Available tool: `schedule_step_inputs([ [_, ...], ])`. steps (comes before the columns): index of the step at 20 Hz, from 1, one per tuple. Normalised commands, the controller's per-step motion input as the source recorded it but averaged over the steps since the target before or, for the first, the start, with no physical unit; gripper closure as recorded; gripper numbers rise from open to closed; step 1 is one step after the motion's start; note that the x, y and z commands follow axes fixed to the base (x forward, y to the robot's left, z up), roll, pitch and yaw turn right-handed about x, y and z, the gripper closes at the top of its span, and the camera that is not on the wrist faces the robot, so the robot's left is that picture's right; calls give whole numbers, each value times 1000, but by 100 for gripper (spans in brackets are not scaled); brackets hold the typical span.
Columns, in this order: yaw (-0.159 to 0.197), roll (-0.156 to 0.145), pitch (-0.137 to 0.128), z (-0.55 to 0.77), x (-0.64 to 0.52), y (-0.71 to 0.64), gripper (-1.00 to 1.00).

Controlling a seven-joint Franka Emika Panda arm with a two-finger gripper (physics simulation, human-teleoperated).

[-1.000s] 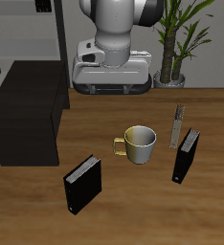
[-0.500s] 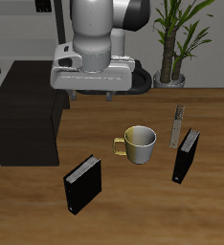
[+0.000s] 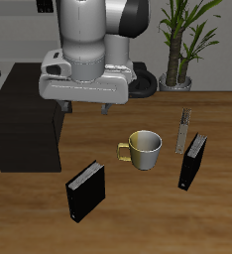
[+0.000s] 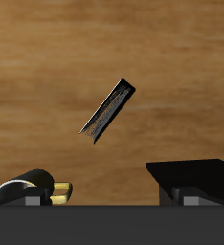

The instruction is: Place the right black book in the top region of the shelf

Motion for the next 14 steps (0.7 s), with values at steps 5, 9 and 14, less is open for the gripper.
schedule_step_inputs([
  [5, -39, 14, -68, -105, 214, -27, -100],
  [9, -66, 20, -46, -238, 260, 4, -100],
  [14, -70, -8, -36, -345, 228, -51, -100],
])
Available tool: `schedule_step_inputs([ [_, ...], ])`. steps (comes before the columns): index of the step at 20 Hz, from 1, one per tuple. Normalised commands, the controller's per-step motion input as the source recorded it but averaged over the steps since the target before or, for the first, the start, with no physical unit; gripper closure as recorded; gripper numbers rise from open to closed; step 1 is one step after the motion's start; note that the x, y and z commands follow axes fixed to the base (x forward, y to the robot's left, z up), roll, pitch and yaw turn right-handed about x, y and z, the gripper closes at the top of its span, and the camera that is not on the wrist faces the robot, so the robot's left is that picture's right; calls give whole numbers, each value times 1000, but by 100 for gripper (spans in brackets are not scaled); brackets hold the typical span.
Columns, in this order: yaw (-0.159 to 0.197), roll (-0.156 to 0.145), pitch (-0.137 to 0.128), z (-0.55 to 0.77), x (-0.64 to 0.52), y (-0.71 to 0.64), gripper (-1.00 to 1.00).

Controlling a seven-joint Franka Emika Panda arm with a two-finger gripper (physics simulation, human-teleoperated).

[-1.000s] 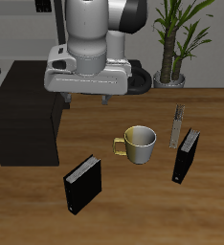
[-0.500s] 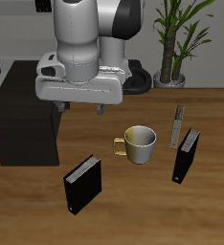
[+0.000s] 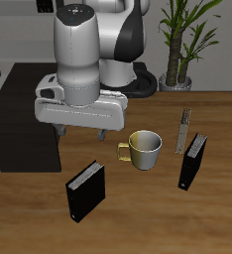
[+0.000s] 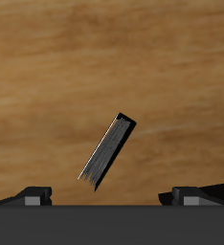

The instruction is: Place the right black book in the top region of the shelf

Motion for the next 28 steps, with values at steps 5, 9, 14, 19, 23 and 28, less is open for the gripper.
schedule_step_inputs([
  [5, -27, 9, -20, -263, 125, 35, -100],
  [9, -60, -3, -18, -326, 106, 23, -100],
  [14, -40, -9, 20, -327, 88, -50, -100],
  [19, -39, -6, 11, -221, 11, -49, -100],
  [23, -75, -16, 16, -199, -16, -118, -100],
  [28, -25, -7, 0, -133, 8, -37, -100],
])
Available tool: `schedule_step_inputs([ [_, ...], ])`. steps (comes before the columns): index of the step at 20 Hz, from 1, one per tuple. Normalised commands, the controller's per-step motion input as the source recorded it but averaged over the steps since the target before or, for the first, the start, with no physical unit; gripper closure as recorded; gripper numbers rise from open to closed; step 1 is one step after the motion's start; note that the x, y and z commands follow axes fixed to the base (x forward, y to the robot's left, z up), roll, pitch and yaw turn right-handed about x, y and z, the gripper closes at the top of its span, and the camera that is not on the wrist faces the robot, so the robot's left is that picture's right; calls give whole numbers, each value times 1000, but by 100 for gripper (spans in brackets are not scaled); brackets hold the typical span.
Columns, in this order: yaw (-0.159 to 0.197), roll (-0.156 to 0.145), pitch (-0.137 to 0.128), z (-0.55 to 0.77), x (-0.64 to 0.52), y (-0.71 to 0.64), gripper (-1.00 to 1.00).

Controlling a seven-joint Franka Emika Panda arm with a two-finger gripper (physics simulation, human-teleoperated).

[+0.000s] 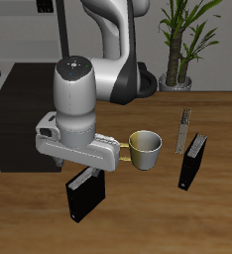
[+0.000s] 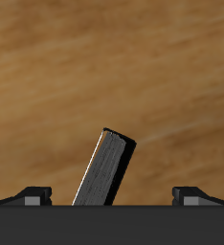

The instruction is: Place the right black book in the top region of the shelf

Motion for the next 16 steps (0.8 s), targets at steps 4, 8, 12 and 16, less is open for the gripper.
schedule_step_inputs([
  [4, -17, 4, 35, -266, 70, -2, -100],
  [8, -31, 11, 31, -273, 48, 88, -100],
  [12, -19, -3, 62, -309, 58, 129, -100],
  [16, -19, -5, 19, -115, 1, -15, 100],
])
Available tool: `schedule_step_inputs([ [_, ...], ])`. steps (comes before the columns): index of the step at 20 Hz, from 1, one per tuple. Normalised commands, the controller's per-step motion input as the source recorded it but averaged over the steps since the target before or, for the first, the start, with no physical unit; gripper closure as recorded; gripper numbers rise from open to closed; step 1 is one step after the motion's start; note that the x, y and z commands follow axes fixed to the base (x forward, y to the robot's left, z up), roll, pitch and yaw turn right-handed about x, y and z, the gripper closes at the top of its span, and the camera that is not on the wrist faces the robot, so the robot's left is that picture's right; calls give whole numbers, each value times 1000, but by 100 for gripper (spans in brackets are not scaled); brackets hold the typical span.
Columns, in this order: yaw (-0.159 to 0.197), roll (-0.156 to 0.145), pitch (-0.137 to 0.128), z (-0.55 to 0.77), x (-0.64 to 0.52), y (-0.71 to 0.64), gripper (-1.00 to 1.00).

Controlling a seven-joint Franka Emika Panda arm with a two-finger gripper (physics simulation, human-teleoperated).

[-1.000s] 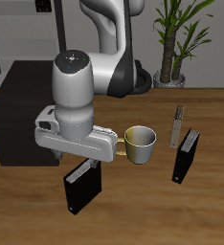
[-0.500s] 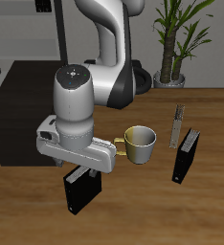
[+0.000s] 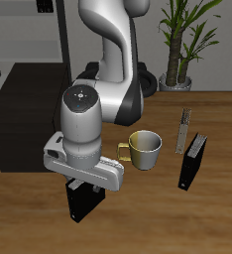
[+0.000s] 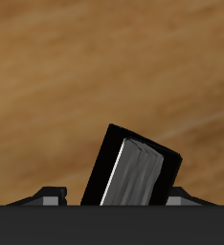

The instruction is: Place the right black book in the top region of the shelf

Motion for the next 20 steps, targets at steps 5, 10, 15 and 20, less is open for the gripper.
schedule_step_inputs([
  [5, 3, -3, -7, 117, -67, -20, 100],
  [10, 25, 5, -6, 204, -122, 105, 100],
  [15, 86, 14, -46, 410, -225, 238, 100],
  [20, 92, 13, -70, 654, -340, 244, 100],
])
